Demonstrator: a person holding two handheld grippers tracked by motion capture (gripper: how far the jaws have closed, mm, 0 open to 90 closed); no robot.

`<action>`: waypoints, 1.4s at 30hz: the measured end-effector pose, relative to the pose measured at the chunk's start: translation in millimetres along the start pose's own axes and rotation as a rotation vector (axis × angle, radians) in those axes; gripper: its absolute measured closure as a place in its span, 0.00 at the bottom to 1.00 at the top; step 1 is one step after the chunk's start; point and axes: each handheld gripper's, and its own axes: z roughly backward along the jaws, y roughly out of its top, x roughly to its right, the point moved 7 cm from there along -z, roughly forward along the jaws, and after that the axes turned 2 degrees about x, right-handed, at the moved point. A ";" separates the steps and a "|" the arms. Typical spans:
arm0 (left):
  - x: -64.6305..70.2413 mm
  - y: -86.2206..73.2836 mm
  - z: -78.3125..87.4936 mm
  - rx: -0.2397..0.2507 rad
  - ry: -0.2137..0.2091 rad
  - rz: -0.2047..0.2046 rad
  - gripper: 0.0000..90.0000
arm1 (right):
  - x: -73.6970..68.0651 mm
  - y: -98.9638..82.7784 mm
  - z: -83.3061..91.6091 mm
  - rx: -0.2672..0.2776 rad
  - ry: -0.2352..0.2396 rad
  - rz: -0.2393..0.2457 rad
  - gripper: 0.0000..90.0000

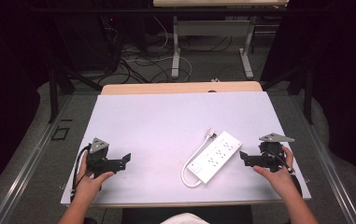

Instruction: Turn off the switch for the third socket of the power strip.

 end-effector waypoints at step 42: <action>-1.0 -1.7 -0.6 -0.008 0.004 0.017 0.02 | -12.1 24.2 -5.9 -0.127 0.061 0.080 0.16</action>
